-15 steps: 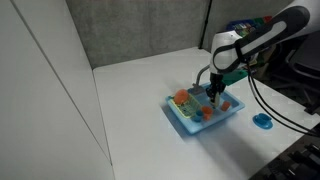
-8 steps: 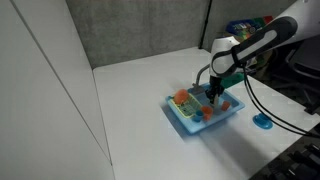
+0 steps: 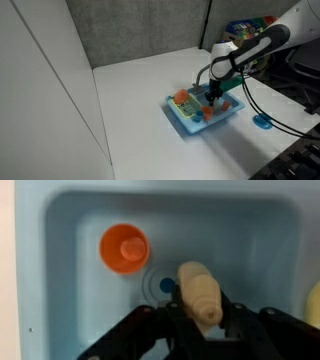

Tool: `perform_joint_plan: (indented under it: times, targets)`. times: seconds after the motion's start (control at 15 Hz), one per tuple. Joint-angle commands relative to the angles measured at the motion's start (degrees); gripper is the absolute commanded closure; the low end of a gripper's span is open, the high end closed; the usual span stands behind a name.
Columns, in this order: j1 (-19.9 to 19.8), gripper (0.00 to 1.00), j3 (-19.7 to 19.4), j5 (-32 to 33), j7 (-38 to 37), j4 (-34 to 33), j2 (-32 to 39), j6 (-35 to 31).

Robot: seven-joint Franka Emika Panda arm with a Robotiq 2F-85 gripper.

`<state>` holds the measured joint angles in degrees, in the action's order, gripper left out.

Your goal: Pick up the detergent and put it in the sink

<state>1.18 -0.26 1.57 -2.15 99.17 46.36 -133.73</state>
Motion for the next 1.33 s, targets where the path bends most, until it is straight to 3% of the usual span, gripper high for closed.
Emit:
perform_joint_plan:
  times: [0.0,0.33,1.27]
  targets:
    - [-0.2,0.38,0.3,-0.2,1.0,-0.7,0.1,-0.2]
    - [-0.4,0.01,0.6,-0.2,2.0,1.5,-2.5,0.1]
    - [-0.5,0.00,-0.7,0.4,1.3,10.1,-15.8,5.4]
